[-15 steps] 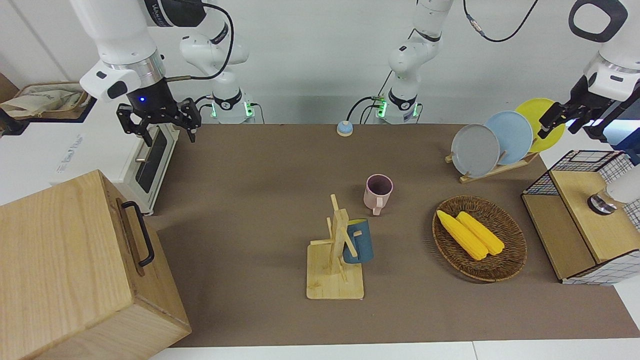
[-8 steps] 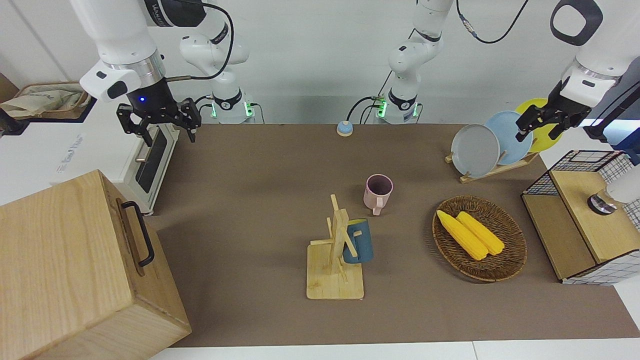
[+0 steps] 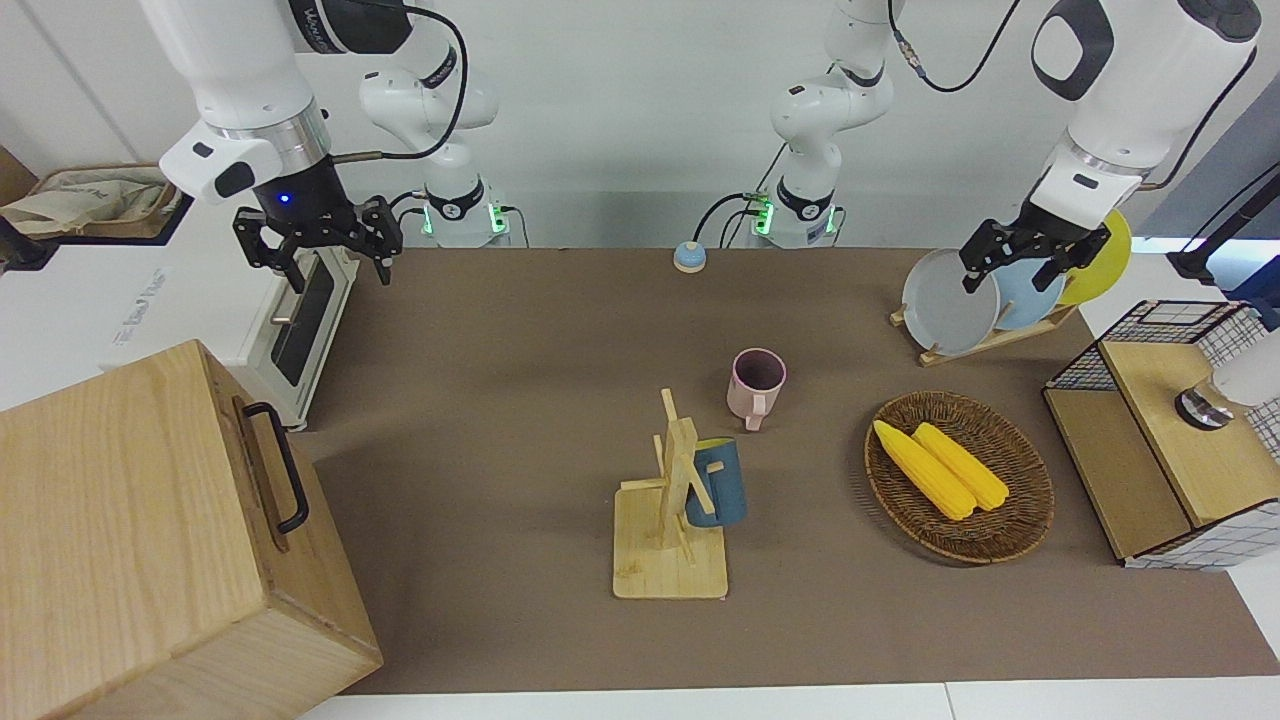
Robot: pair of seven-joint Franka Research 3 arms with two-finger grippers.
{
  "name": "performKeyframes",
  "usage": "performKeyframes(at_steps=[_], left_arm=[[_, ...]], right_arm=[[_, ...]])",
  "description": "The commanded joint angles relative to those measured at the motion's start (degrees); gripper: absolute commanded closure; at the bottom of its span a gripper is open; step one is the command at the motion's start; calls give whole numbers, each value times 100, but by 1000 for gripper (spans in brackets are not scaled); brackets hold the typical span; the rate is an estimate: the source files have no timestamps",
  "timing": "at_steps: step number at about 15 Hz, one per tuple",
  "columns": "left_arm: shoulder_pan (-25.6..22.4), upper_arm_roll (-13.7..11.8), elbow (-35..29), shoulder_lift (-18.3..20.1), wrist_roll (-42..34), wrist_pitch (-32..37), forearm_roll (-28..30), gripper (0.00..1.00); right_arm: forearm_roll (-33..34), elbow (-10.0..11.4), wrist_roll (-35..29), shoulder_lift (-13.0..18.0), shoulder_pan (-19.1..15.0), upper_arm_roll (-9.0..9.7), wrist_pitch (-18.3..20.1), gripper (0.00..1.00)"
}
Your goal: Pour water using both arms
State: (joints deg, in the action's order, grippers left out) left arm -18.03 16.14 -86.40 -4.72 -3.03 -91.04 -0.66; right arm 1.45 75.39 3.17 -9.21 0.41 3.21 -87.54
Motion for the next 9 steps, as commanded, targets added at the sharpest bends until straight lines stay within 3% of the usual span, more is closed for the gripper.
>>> performKeyframes(at_steps=[1, 3, 5, 7, 9], left_arm=[[1324, -1030, 44, 15, 381, 271, -93, 2], [2124, -1707, 219, 24, 382, 446, -49, 2], [2636, -2314, 281, 24, 312, 622, 4, 2], [2665, -2501, 281, 33, 259, 658, 258, 2], [2638, -2519, 281, 33, 215, 658, 259, 2]], right_arm=[[-40, 152, 140, 130, -103, 66, -9, 13], [-40, 152, 140, 130, -103, 66, 0, 13], [-40, 152, 140, 130, -103, 66, -9, 13], [-40, 152, 140, 130, -103, 66, 0, 13], [-40, 152, 140, 130, -103, 66, -9, 13]])
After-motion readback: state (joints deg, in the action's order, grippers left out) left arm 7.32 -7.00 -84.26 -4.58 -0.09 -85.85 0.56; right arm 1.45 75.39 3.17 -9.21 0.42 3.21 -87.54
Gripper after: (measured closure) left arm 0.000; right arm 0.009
